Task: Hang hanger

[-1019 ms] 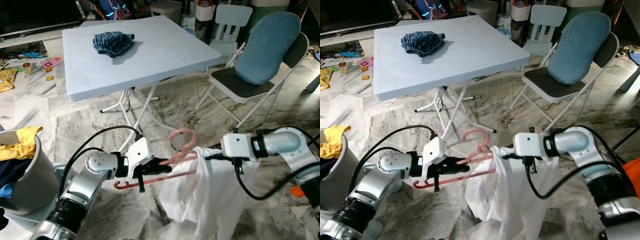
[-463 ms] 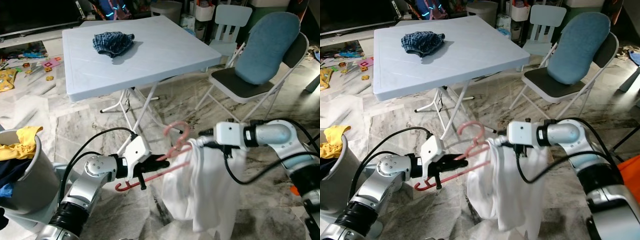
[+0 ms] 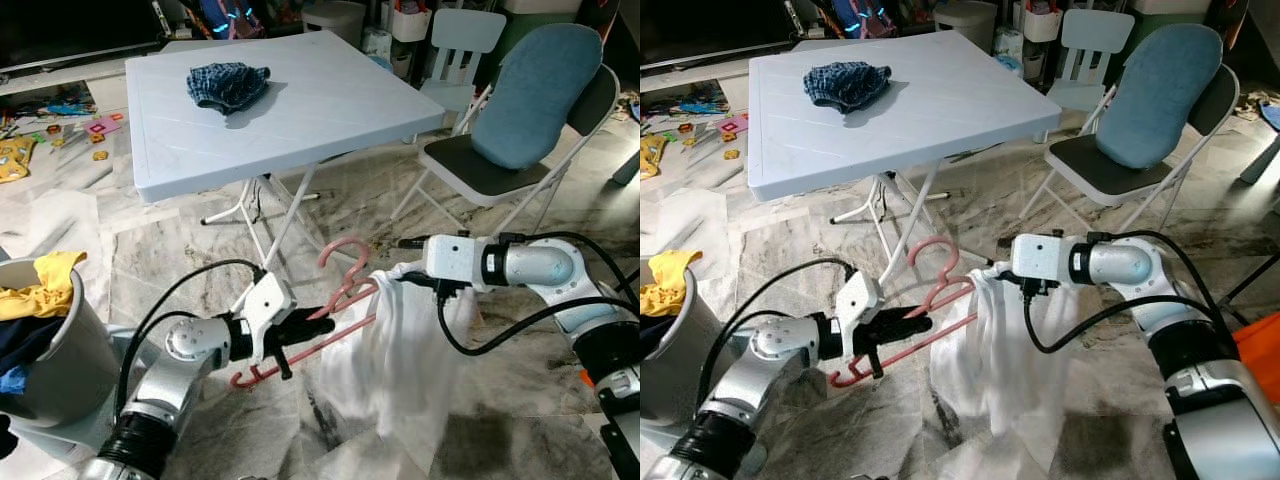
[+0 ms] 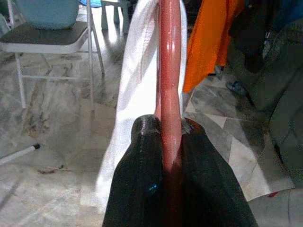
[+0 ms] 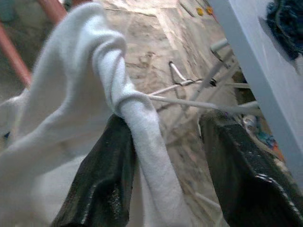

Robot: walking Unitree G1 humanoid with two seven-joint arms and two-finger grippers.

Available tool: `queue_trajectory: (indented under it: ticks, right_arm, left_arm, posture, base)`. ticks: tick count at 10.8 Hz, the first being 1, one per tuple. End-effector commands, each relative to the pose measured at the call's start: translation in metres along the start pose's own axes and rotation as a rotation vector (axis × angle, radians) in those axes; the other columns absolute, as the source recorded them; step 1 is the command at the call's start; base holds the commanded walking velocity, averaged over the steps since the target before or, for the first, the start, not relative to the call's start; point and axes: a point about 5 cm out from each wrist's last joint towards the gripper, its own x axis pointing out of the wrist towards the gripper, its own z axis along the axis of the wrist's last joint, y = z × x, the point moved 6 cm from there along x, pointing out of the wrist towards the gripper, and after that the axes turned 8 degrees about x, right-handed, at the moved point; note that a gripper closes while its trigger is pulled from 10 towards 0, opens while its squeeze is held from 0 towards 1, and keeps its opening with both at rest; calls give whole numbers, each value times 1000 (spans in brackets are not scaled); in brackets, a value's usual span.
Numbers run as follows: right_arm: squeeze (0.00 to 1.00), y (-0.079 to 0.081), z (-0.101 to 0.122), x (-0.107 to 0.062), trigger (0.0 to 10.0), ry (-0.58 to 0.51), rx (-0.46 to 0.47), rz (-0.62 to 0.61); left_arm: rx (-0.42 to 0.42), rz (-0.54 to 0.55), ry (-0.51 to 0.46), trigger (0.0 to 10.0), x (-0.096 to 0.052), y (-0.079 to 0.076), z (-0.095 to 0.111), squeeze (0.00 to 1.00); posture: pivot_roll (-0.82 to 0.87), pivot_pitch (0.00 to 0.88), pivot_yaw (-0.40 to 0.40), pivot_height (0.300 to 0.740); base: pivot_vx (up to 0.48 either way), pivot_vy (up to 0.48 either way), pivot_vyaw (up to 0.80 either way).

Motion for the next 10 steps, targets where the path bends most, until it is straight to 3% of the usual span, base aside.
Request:
queue_trajectory:
  ticks: [1,8,10]
  right_arm:
    - [1000,-20,10,-3,10000,-18,-46,-77]
    - [1000,-36,4,-5,10000,6,-45,-188]
    - [1000,-36,2,-5,10000,21,-40,-175]
  left_arm:
    - [-5,16,-35,0,-1,3,7,0]
    - [-67,80,-72,0,-2,10,10,0]
    - [-71,146,-78,0,-4,21,10,0]
  posture:
    - [-188,7,-2,740]
    - [-187,3,5,740]
    - [-186,2,5,740]
  base:
    - [0,0,0]
    - [0,0,0]
    - [0,0,0]
